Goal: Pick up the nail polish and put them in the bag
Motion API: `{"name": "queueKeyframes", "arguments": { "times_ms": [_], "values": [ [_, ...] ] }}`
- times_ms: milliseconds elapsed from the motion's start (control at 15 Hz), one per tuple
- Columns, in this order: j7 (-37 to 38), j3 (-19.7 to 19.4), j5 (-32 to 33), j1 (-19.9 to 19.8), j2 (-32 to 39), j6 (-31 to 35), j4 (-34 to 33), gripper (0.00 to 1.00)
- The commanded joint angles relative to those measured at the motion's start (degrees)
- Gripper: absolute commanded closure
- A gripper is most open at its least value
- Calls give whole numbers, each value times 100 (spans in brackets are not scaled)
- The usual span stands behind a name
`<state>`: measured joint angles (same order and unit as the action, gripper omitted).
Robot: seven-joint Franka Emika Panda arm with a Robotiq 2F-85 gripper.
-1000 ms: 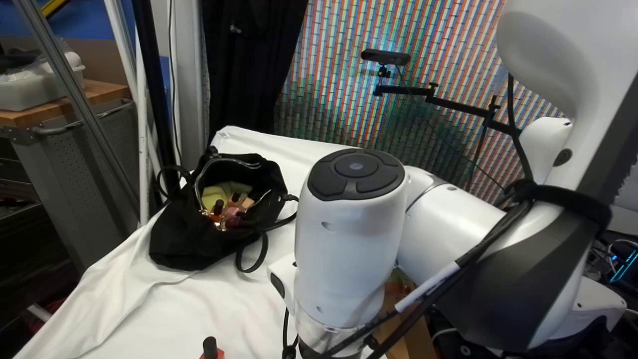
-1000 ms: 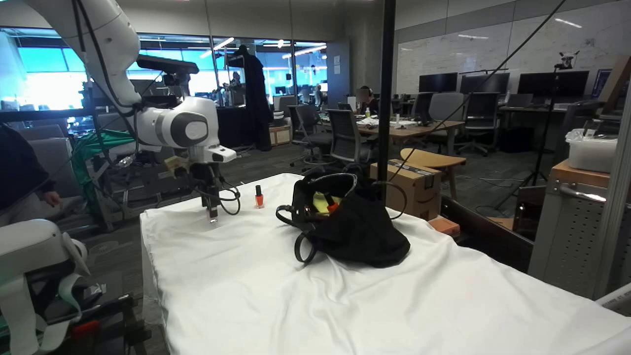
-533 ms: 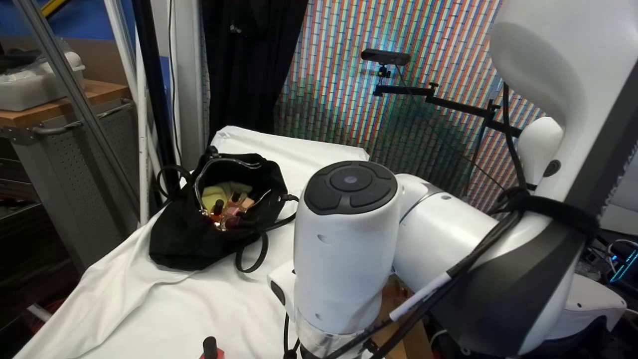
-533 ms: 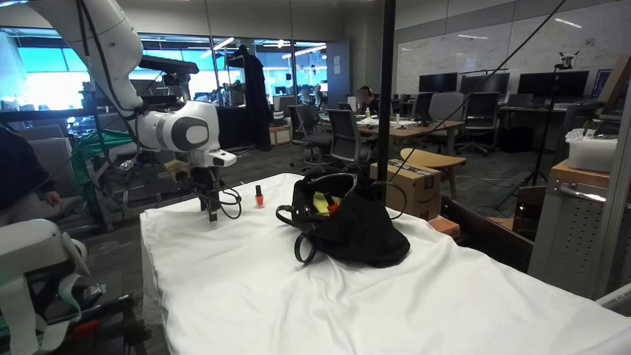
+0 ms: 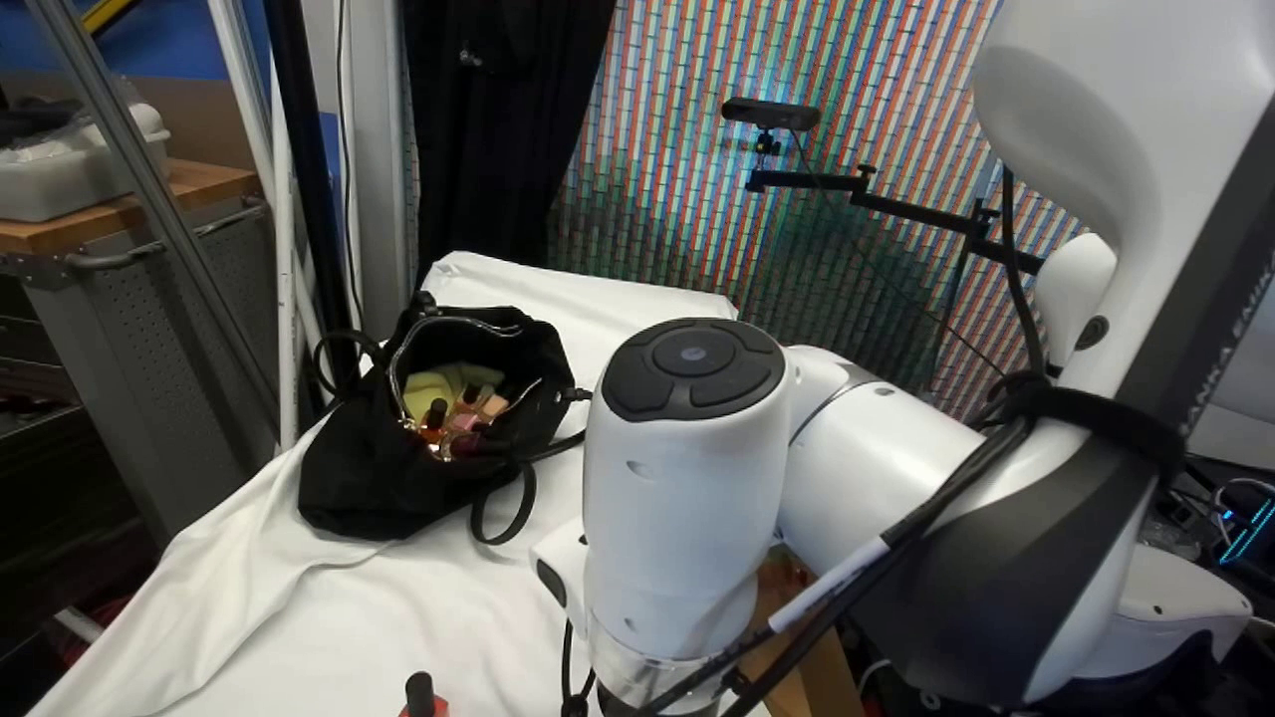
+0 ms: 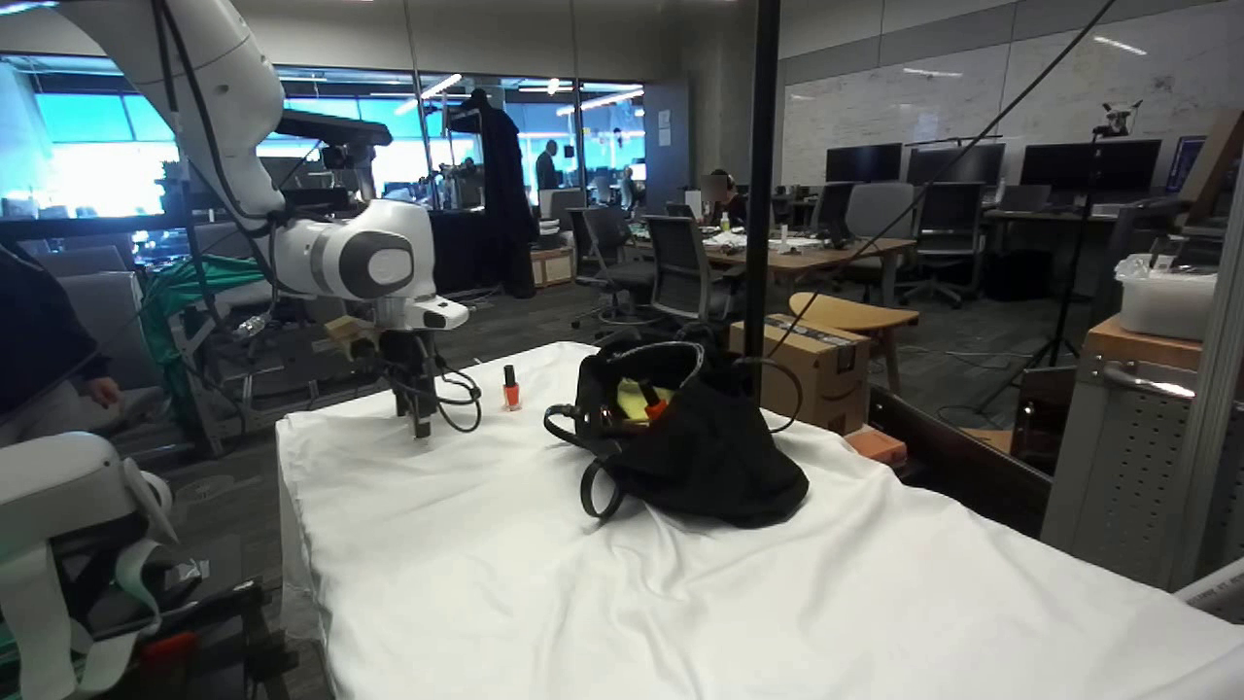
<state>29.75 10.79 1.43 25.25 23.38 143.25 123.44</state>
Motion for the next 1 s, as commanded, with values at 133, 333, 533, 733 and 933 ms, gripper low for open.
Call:
{"name": "queueKeyframes", "arguments": {
  "times_ms": [133, 333, 533, 733, 933],
  "values": [
    [-186, 20, -101, -74, 14, 42, 8, 31],
    [-172, 1, -75, -71, 18, 47, 2, 51],
    [-176, -9, -76, -88, 17, 25, -17, 73],
    [-196, -20, -97, -136, 5, -23, -39, 84],
    [-209, -63, -77, -205, -76, -150, -62, 84]
  ]
}}
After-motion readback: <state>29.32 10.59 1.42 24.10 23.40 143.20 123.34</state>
